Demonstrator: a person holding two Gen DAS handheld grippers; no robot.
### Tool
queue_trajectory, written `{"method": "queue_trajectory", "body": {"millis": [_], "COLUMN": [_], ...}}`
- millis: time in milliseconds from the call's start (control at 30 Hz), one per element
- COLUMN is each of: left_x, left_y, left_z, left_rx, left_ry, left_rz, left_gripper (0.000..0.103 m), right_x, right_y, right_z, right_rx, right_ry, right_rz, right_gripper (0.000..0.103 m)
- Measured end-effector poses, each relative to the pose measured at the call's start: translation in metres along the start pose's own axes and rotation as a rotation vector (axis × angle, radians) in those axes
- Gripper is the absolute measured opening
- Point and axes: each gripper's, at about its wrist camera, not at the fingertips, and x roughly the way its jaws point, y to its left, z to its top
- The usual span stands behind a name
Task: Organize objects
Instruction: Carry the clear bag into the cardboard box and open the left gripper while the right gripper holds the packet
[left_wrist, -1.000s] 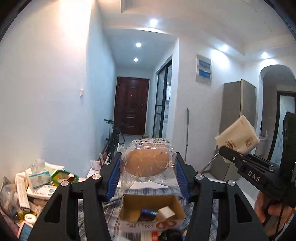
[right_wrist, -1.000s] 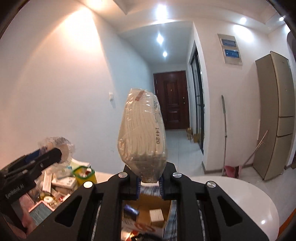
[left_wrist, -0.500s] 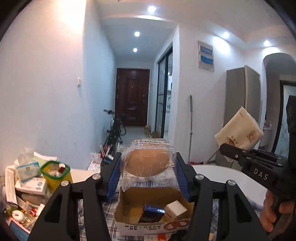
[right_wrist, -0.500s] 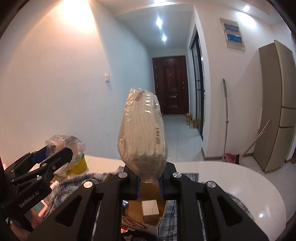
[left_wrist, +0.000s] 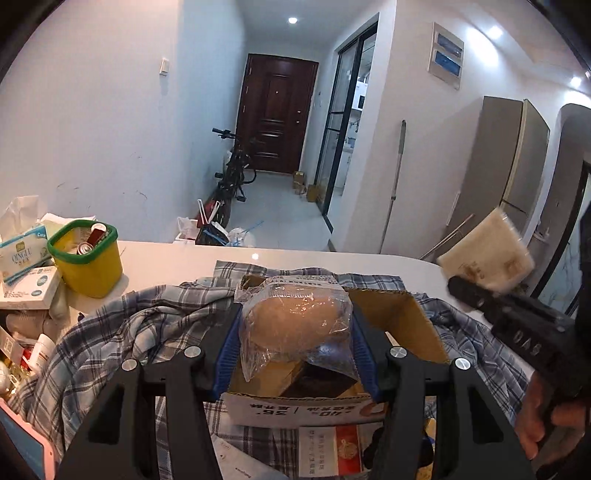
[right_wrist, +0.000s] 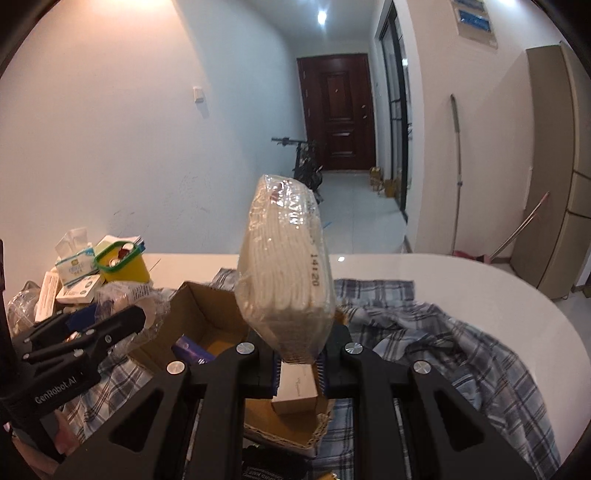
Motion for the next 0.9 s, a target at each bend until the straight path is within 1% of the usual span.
{"method": "queue_trajectory", "body": {"millis": [67, 100, 133, 167, 200, 267, 333, 433, 500, 600, 667, 767, 900], "left_x": [-0.001, -0.001, 0.0, 0.0, 0.001, 0.001, 0.0, -0.003, -0.005, -0.005, -0.005, -0.004, -0.006], "left_y": [-0.004, -0.006, -0.006, -0.005, -0.004, -0.001, 0.004, 0.012, 0.014, 0.017, 0.017, 0.014, 0.008], "left_z": [0.0, -0.002, -0.001, -0.001, 0.0, 0.0, 0.002, 0.005, 0.006, 0.007, 0.007, 0.006, 0.006], "left_rx": [0.02, 0.027, 0.028, 0.025, 0.025, 0.028, 0.011, -0.03, -0.042, -0.046, -0.052, -0.046, -0.027], "left_ry": [0.006, 0.012, 0.015, 0.014, 0.011, -0.002, -0.01, -0.003, -0.011, -0.019, -0.01, 0.001, -0.006], "left_rz": [0.045, 0.064, 0.067, 0.064, 0.071, 0.097, 0.091, 0.058, 0.062, 0.078, 0.063, 0.056, 0.056], "left_gripper": [0.057, 0.057, 0.057, 0.057, 0.057, 0.057, 0.057, 0.057, 0.057, 0.057, 0.057, 0.057, 0.057], "right_x": [0.005, 0.008, 0.014, 0.02, 0.023, 0.03, 0.03, 0.036, 0.037, 0.044, 0.044, 0.044, 0.045], "right_y": [0.005, 0.009, 0.011, 0.012, 0.012, 0.019, 0.027, 0.037, 0.039, 0.047, 0.05, 0.054, 0.047], "right_z": [-0.004, -0.005, -0.005, -0.007, -0.01, -0.015, -0.018, -0.023, -0.026, -0.03, -0.032, -0.031, -0.029], "right_rx": [-0.022, -0.036, -0.042, -0.026, -0.01, -0.022, -0.055, -0.068, -0.072, -0.092, -0.108, -0.15, -0.133], "right_ry": [0.035, 0.061, 0.105, 0.142, 0.164, 0.185, 0.174, 0.186, 0.189, 0.183, 0.147, 0.129, 0.129], "right_rz": [0.034, 0.069, 0.129, 0.181, 0.21, 0.233, 0.22, 0.232, 0.225, 0.183, 0.149, 0.067, 0.037], "right_gripper": [0.015, 0.015, 0.015, 0.015, 0.015, 0.015, 0.015, 0.015, 0.015, 0.015, 0.015, 0.015, 0.015]}}
